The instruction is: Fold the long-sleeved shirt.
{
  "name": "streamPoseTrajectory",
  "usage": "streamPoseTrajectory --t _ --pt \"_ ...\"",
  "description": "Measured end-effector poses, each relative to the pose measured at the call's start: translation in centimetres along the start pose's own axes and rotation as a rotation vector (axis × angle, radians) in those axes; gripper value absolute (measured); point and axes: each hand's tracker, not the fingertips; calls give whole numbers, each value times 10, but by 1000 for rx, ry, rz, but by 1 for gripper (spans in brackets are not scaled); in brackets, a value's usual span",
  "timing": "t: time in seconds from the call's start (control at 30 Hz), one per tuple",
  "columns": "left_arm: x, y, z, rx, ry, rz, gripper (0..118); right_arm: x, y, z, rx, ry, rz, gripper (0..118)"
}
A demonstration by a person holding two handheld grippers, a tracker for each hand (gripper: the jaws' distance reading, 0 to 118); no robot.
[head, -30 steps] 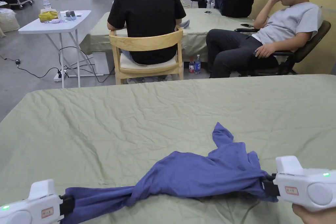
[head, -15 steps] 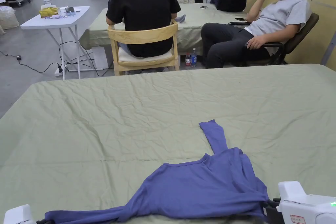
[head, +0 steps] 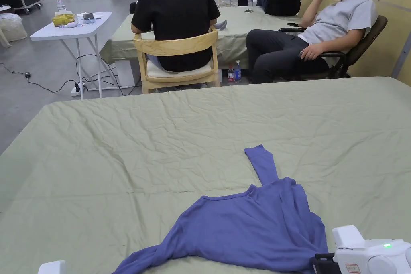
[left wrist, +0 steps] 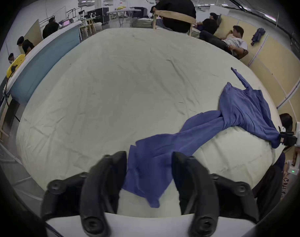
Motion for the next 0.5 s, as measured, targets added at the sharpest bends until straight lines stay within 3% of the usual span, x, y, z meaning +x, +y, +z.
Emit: streamPoseTrajectory --t 0.17,0.3,0.37,0.47,0.5 --pt "17 8 31 124 32 -118 57 2 2 32 103 12 -72 67" --pt "44 19 66 230 3 -195 56 -4 5 70 228 -13 -70 67" --pt "60 23 81 267 -25 -206 49 -9 5 88 280 -38 -78 64" --pt "86 26 102 311 -88 -235 23 -12 -2 114 347 -35 -113 40" --pt "93 26 106 315 -93 -249 12 -14 -3 120 355 -38 -129 23"
